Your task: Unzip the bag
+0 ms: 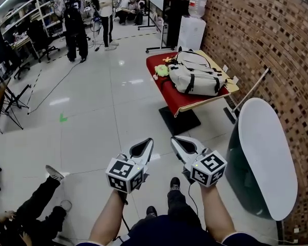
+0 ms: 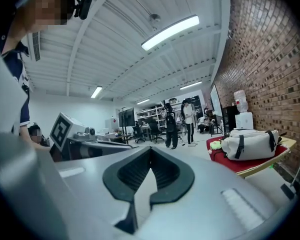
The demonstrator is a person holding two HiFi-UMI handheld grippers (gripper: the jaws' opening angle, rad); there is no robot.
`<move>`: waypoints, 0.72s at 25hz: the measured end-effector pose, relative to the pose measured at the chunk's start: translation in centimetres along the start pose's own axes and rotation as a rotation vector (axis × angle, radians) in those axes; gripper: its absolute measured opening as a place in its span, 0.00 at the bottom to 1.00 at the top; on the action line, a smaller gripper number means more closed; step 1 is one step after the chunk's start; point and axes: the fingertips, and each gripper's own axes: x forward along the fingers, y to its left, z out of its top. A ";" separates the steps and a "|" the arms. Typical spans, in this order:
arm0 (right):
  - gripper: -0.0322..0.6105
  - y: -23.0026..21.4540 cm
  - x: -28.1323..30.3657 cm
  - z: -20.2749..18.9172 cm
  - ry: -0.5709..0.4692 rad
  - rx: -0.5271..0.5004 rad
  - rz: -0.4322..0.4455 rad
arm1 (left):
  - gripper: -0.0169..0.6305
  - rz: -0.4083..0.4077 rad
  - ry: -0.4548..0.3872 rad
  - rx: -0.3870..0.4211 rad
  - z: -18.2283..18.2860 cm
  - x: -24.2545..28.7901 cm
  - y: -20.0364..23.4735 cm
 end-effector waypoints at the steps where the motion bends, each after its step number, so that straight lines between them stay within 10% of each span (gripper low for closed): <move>1: 0.06 -1.1 0.5 -0.2 0.003 0.007 -0.003 | 0.03 -0.001 0.008 -0.002 -0.1 1.2 0.5; 18: 0.06 -23.3 7.7 1.2 0.008 0.052 0.050 | 0.03 0.046 0.108 -0.034 1.2 24.6 7.5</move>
